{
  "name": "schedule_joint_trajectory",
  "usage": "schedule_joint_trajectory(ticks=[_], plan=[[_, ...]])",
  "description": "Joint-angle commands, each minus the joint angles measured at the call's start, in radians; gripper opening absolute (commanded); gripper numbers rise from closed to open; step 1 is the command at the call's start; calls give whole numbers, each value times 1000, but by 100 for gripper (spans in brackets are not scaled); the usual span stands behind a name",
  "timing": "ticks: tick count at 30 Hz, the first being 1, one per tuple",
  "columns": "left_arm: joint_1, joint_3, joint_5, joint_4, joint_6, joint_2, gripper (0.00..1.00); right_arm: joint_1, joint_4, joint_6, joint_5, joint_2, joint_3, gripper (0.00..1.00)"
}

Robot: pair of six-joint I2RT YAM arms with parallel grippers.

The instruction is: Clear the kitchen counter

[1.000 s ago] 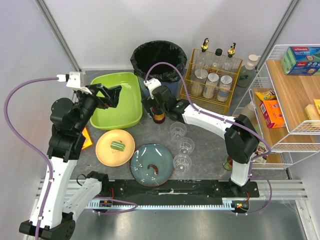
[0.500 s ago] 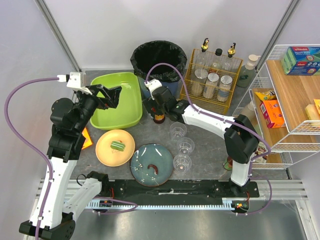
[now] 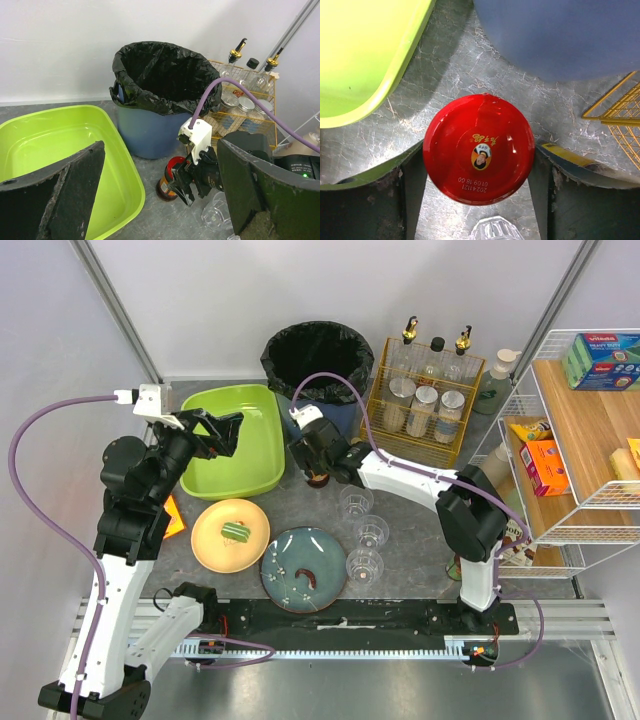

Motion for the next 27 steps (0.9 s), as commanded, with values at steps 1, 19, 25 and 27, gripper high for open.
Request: schedule_joint_trajectory(ticks=[1, 19, 25, 27], plan=[[-2, 3, -16, 16, 36, -9, 98, -2, 39, 15, 43, -5, 36, 75], [-2, 7, -27, 16, 45, -11, 98, -3, 87, -108, -162, -207, 39, 18], [-2, 19, -29, 15, 50, -9, 98, -25, 18, -117, -262, -298, 104, 18], [-2, 23, -29, 16, 50, -11, 98, -43, -6, -99, -268, -332, 121, 18]])
